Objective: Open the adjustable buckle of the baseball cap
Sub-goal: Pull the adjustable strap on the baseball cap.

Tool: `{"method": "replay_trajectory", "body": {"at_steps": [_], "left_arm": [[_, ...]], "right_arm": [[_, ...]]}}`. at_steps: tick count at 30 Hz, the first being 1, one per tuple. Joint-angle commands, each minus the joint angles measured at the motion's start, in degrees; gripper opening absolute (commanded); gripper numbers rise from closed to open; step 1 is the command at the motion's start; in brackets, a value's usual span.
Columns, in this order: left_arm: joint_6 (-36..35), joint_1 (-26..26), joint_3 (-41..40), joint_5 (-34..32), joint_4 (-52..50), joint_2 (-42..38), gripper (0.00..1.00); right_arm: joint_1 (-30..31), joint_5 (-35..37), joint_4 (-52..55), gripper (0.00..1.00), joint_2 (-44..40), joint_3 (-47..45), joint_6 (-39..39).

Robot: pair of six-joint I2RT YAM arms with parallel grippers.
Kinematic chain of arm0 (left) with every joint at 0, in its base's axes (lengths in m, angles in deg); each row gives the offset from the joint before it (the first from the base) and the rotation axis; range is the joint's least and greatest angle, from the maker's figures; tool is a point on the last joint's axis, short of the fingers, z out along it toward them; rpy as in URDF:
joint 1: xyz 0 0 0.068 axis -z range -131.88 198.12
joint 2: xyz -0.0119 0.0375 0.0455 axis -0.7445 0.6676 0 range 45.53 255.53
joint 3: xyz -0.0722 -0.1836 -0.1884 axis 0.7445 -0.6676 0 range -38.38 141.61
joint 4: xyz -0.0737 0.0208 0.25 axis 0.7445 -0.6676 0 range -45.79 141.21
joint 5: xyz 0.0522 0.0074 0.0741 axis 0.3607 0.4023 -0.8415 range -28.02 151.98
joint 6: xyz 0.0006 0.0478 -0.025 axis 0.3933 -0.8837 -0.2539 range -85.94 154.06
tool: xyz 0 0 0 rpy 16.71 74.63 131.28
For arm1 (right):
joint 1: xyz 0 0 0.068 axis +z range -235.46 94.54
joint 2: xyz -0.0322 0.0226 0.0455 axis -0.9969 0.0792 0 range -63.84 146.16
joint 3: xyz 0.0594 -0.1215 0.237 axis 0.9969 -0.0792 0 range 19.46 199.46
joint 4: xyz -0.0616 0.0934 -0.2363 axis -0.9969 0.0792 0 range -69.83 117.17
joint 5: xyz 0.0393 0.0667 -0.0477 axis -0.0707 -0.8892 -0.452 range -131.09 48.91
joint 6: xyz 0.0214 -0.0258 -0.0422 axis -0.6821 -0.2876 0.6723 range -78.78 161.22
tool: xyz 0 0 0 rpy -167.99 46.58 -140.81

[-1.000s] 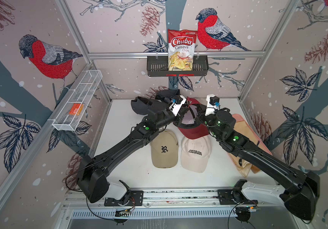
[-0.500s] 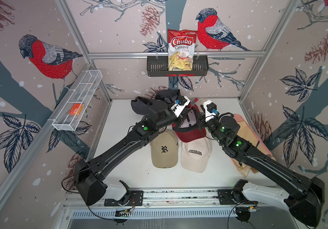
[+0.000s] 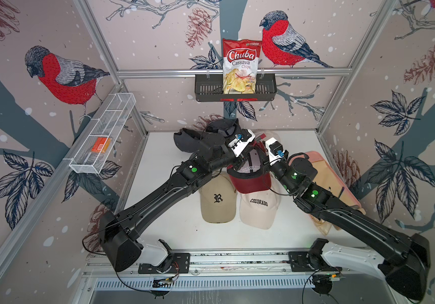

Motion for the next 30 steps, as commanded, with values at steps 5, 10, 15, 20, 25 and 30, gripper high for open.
{"method": "replay_trajectory", "body": {"at_steps": [5,10,15,20,25,30], "left_arm": [[-0.86,0.11,1.30,0.41,-0.78,0.55,0.00],[-1.09,0.14,1.79,1.31,-1.30,0.66,0.00],[-1.42,0.18,2.38,1.85,-2.09,0.98,0.00],[-1.37,0.29,2.51,2.21,-2.22,1.32,0.00],[-1.30,0.29,1.99,1.77,-2.23,1.34,0.00],[-0.69,0.38,0.08,-0.44,-0.48,0.35,0.00]], "right_arm": [[1.14,3.34,-4.24,0.29,-0.16,-0.32,3.54],[1.23,2.74,-4.01,0.30,0.42,-0.36,4.15],[1.23,2.45,-4.66,0.22,0.65,-0.53,3.93],[1.29,2.48,-6.47,0.10,0.69,-0.80,1.72],[1.15,4.12,-8.43,0.01,1.03,-0.75,-1.32],[-0.06,4.56,-9.32,0.00,0.87,-0.53,-6.21]]}}
